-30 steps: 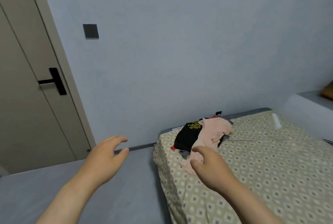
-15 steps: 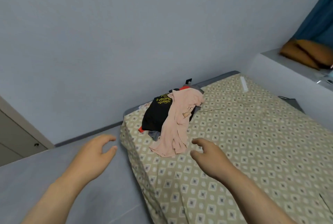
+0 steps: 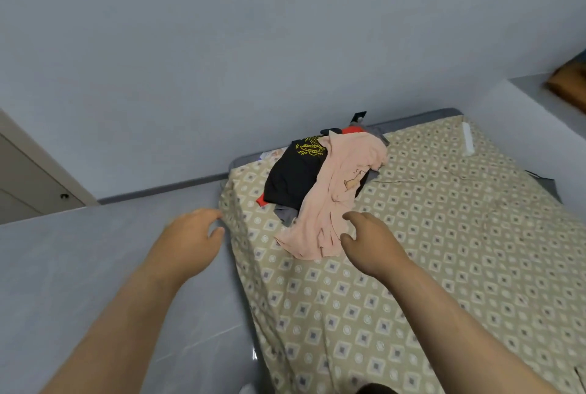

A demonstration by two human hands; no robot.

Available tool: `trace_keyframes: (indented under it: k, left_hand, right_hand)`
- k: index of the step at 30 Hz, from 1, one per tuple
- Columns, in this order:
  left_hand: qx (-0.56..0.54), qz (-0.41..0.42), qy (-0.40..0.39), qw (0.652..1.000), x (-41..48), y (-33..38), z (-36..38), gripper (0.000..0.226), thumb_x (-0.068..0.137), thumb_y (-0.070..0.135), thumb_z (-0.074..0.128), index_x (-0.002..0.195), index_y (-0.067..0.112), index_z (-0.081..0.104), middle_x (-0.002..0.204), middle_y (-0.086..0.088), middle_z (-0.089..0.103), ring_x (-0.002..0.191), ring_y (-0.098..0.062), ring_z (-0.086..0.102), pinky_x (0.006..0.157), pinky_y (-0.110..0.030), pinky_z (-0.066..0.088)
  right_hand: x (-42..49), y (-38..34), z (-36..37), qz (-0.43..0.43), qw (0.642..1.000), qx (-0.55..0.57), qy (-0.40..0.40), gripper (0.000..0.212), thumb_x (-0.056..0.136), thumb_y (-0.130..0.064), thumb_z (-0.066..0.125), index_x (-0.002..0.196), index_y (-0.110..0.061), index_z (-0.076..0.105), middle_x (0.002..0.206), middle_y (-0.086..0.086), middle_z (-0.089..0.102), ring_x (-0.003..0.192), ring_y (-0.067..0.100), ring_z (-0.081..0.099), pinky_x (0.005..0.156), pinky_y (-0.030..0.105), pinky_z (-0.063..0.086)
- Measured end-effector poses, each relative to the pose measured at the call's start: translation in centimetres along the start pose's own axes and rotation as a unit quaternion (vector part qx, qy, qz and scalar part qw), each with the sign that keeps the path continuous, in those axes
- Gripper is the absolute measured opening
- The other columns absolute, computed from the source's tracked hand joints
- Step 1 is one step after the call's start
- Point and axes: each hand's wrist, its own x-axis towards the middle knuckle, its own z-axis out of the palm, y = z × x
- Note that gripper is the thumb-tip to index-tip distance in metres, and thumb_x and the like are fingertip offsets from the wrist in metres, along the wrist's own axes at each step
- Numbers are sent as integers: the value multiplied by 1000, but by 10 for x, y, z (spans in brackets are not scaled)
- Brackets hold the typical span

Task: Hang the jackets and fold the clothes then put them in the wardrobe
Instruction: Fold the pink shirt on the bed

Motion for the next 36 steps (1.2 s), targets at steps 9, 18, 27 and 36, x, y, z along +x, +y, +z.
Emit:
trace_keyframes:
  k: [9, 18, 27, 36]
  left_hand:
    - [-31, -83, -45, 995, 30, -24, 134, 30, 97, 23, 50, 120, 10, 64, 128, -8, 63, 118, -28, 56, 100, -36, 43]
    - [-137, -127, -134, 973, 99, 32, 375, 40, 100, 32, 50, 139, 22, 52, 148, 3, 48, 132, -17, 46, 107, -25, 32]
    - [-65, -71, -68, 993, 169, 23, 519, 72, 95, 38, 58, 156, 35, 20, 166, 2, 0, 148, -29, 19, 114, -37, 26]
    - [-82, -129, 138, 979, 144, 37, 533, 15, 82, 9, 47, 84, 9, 62, 86, -9, 61, 83, -33, 57, 67, -34, 44]
  right_hand:
    - [87, 79, 88, 27, 994, 22, -99, 49, 97, -25, 51, 143, -11, 48, 143, 12, 51, 123, 27, 54, 94, 29, 40]
    - [193, 206, 213, 57, 981, 105, -154, 26, 93, -17, 50, 110, -5, 66, 117, 11, 66, 103, 28, 62, 82, 34, 49]
    - [263, 281, 317, -1, 992, 122, -13, 9, 90, -24, 60, 96, -17, 60, 95, 0, 60, 90, 22, 59, 77, 28, 44]
    - [199, 310, 333, -117, 983, 114, -80, 21, 87, -15, 53, 69, -17, 64, 75, -5, 63, 76, 18, 62, 71, 25, 46]
